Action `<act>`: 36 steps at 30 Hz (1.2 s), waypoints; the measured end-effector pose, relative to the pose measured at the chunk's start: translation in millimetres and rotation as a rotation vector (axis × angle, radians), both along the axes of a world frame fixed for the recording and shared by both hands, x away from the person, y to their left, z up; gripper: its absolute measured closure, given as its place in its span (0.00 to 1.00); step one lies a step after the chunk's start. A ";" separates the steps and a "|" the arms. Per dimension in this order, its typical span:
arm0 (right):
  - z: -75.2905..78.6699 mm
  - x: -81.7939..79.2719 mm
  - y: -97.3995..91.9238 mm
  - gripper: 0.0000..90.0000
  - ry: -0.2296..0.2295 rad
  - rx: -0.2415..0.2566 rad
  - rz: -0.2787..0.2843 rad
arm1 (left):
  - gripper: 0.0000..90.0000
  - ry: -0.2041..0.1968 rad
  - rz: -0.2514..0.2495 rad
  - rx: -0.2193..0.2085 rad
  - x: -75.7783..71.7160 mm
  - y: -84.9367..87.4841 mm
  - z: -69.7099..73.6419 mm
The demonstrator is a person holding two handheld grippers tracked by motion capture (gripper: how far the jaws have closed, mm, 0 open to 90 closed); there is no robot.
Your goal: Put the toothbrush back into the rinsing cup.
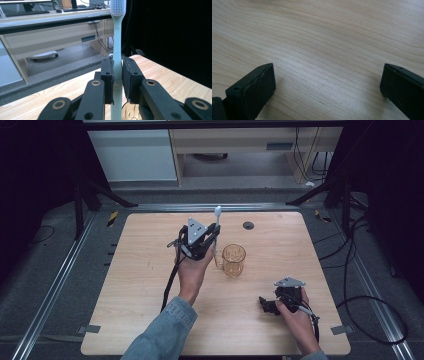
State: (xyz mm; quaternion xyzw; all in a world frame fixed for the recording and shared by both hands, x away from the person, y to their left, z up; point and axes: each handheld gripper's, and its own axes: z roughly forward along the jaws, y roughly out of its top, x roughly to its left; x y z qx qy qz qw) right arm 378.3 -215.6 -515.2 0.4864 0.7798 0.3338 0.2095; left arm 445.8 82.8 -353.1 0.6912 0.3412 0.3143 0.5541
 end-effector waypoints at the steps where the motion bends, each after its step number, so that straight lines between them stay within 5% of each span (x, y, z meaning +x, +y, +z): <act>1: 0.1 -0.1 0.0 0.00 0.001 -0.002 0.000 | 0.88 -0.004 0.000 -0.002 0.2 0.1 0.1; 36: -0.1 -0.1 0.5 0.00 -0.002 -0.002 0.012 | 0.88 -0.094 -0.016 -0.117 13.7 0.3 -28.6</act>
